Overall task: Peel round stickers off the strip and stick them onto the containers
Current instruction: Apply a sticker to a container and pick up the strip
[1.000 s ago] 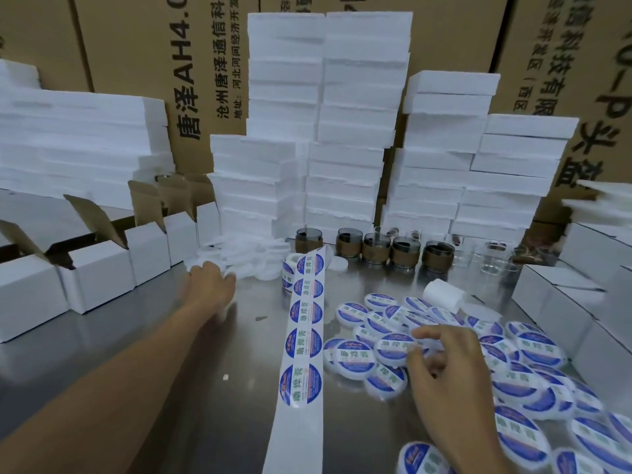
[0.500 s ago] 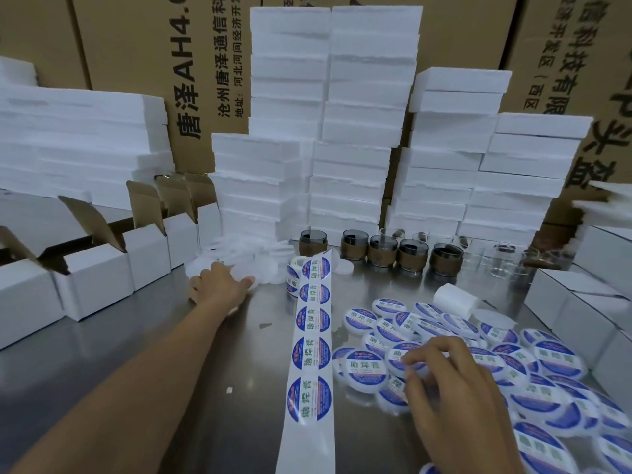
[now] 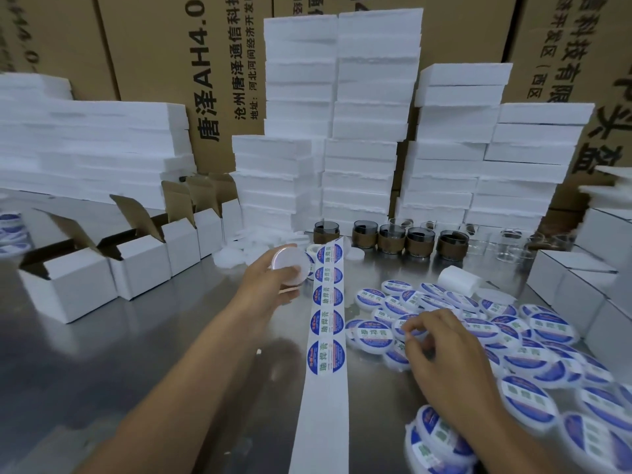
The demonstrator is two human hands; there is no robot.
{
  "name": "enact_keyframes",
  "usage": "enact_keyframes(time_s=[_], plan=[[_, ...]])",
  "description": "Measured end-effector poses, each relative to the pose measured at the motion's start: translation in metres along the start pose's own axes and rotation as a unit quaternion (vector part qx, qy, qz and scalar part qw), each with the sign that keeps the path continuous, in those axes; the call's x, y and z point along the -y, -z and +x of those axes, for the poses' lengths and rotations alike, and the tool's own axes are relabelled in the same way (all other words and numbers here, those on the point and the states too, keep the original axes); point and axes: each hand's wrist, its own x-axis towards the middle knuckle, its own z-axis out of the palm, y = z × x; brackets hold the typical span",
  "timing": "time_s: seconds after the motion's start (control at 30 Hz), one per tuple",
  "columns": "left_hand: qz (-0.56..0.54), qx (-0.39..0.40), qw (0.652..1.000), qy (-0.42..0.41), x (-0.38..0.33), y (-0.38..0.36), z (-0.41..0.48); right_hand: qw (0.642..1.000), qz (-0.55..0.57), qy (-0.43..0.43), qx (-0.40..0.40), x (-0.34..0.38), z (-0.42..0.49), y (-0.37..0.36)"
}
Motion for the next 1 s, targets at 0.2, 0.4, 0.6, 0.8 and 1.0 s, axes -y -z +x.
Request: enact_keyframes(time_s=[0.2, 0.4, 0.6, 0.8, 1.0], plan=[[-0.161, 0.009, 0.985, 0.055, 0.007, -0.018, -0.033, 0.997, 0.065, 0.023, 0.029, 0.010, -0.004, -0.002], [-0.123, 0.014, 0.992, 0.039, 0.021, -0.022, -0.049, 0.986, 0.095, -0.009, 0.138, 0.030, 0.000, -0.021], [-0.130, 0.007, 0.991, 0.039, 0.023, -0.025, -0.051, 0.991, 0.034, -0.019, 0.130, 0.047, 0.002, -0.049], [-0.161, 0.016, 0.987, 0.019, 0.022, -0.021, -0.049, 0.952, 0.275, -0.132, 0.037, 0.038, 0.005, -0.043], [-0.158, 0.054, 0.984, 0.053, 0.022, -0.023, -0.048, 0.882, 0.446, -0.145, -0.046, 0.032, 0.013, -0.029]])
